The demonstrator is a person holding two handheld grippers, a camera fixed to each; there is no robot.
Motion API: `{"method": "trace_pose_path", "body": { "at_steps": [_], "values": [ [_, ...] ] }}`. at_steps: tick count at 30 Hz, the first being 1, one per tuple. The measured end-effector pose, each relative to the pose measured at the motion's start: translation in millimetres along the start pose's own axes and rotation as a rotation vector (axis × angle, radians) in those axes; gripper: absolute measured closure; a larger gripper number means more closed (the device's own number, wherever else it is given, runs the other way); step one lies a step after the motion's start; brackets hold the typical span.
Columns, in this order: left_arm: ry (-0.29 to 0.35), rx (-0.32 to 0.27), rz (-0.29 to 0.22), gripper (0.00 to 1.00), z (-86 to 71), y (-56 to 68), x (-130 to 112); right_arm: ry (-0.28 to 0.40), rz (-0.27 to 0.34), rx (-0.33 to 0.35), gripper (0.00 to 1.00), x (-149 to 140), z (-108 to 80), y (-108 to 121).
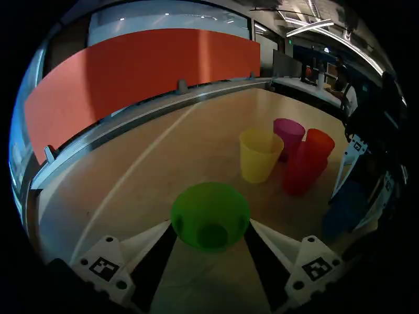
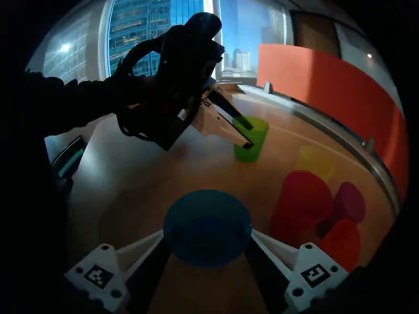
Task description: Pour water
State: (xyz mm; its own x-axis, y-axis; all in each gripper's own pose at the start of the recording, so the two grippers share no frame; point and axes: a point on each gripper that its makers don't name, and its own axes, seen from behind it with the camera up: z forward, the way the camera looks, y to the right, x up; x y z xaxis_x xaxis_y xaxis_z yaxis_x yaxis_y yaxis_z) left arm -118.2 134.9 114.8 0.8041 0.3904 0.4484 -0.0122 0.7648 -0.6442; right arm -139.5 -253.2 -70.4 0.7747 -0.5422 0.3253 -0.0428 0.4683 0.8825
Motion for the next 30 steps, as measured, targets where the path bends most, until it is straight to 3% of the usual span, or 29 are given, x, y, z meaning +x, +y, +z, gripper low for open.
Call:
{"method": "trace_pose_path", "body": {
  "at_steps": [11, 20, 30],
  "values": [
    [0.079, -0.023, -0.022, 0.15, -25.1, 8.4, 27, 0.041, 0.018, -0.033, 0.13, 15, -17.9, 3],
    [0.183, -0.026, -0.042, 0.15, -63.3, 18.9, 57, 0.09, 0.036, -0.07, 0.13, 36, -39.4, 8],
    [0.26, -0.018, -0.005, 0.15, -109.5, 35.8, 79, 0.156, 0.027, -0.111, 0.13, 63, -65.8, 7]
  ]
}}
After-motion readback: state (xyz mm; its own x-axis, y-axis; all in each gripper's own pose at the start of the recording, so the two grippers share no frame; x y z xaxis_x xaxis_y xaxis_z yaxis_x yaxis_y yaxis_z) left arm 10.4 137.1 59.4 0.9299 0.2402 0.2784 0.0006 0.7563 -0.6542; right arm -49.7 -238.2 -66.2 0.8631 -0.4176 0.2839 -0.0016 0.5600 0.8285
